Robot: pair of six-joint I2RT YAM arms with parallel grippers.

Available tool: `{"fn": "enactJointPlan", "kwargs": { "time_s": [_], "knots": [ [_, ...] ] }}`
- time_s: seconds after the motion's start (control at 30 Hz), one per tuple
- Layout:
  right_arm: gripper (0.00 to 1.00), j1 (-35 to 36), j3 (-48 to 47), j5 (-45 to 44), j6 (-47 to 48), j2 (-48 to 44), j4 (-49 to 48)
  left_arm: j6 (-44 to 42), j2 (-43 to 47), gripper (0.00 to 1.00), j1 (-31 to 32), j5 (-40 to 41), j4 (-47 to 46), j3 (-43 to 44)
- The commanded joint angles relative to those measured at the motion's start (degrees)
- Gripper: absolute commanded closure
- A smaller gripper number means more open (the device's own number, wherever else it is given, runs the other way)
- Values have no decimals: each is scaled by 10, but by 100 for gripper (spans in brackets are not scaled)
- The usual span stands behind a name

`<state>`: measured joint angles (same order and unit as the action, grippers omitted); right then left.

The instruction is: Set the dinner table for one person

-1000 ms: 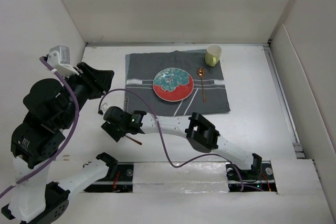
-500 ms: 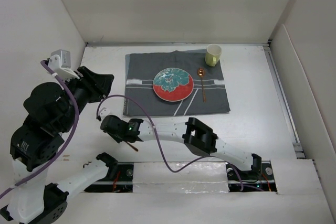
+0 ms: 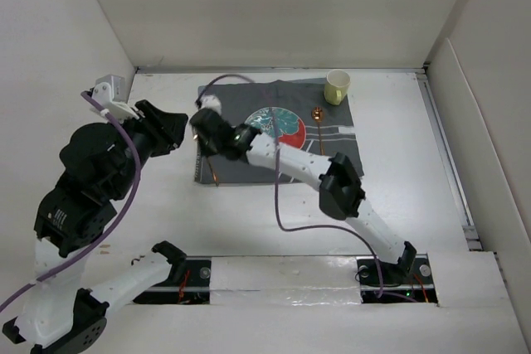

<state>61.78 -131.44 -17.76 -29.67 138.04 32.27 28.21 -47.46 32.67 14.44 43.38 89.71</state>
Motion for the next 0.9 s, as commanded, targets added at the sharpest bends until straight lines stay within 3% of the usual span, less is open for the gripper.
{"fn": "enactJointPlan", "kwargs": {
  "time_s": [0.0, 0.23, 0.4, 0.87],
  "knots": [
    [100, -58, -31, -34, -97, -32, -20, 11, -7, 67, 3, 2, -54, -31],
    [100, -120, -117, -23, -156, 63, -8, 12, -24, 67, 3, 9, -80, -86],
    [100, -143, -113, -9, -162, 85, -21, 9, -34, 67, 3, 9, -87, -97],
    [100, -148, -138, 26, -161, 158, -25, -14, -56, 67, 3, 21, -100, -111]
  ]
}}
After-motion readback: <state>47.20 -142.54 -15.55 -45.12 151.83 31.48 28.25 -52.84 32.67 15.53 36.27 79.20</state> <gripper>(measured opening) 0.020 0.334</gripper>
